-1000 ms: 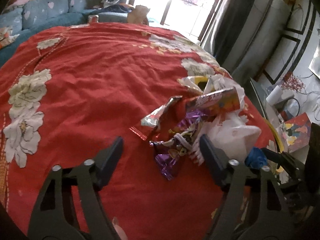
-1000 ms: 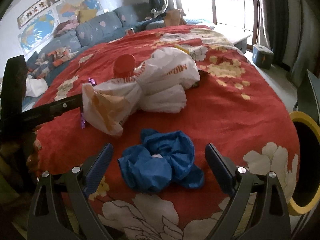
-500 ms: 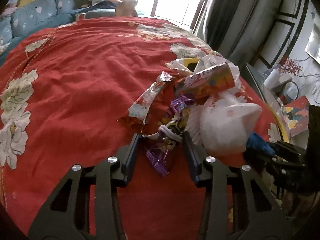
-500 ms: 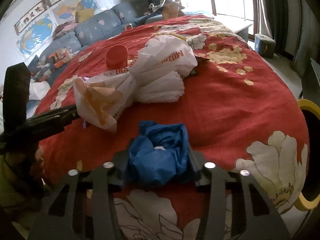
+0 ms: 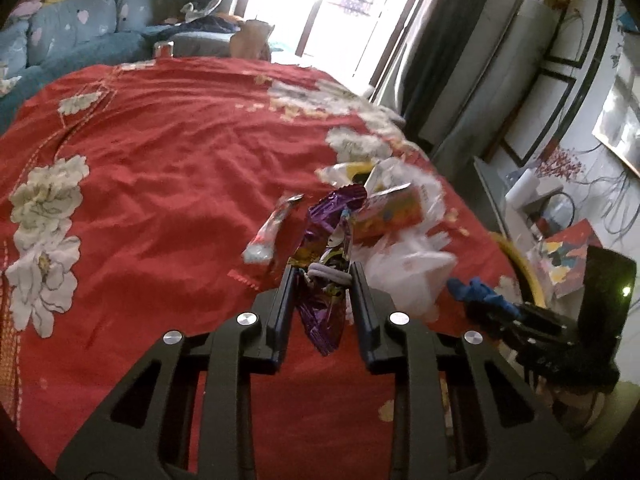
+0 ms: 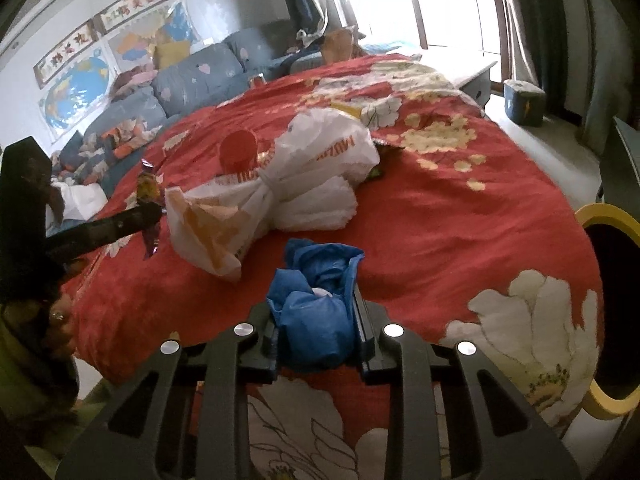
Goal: Collect trash
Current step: 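Grasp the purple candy wrapper with the left tool while the right tool grasps the blue plastic bag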
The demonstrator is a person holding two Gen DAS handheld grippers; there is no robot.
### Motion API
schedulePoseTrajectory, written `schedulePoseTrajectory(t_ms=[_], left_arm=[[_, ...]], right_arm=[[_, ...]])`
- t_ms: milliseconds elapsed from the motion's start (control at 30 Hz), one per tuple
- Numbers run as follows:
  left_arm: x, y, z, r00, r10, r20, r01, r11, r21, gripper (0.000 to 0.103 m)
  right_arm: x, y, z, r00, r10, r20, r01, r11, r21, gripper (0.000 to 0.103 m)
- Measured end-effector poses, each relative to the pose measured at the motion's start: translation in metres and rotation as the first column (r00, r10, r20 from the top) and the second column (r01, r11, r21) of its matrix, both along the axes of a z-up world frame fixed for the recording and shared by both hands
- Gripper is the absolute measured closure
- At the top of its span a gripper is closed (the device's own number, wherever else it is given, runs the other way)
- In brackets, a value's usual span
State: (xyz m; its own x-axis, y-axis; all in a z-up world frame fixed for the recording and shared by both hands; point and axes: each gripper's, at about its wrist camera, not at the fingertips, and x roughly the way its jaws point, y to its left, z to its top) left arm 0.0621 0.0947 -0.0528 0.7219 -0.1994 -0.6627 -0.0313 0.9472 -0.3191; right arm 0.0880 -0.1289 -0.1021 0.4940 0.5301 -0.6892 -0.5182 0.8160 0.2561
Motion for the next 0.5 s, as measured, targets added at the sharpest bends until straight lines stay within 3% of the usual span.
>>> schedulePoseTrajectory(t_ms=[233,500], left_arm=[[0.001,-0.018,0.016,0.998,-0.039,0.047,0.038,0.999,0.013,0.082],[0.007,-0.047,0.027,0.992,-0.099,0.075,0.097,0.995,0.025,0.082]], right_arm=[[-0.009,-0.006,0.018,0.996,-0.01,0.09,0.01,1.0,-0.002,0.078],[-0.008,-0.02,0.032,0.991,-0.049,0.127,0.046,0.998,0.031,0.078]])
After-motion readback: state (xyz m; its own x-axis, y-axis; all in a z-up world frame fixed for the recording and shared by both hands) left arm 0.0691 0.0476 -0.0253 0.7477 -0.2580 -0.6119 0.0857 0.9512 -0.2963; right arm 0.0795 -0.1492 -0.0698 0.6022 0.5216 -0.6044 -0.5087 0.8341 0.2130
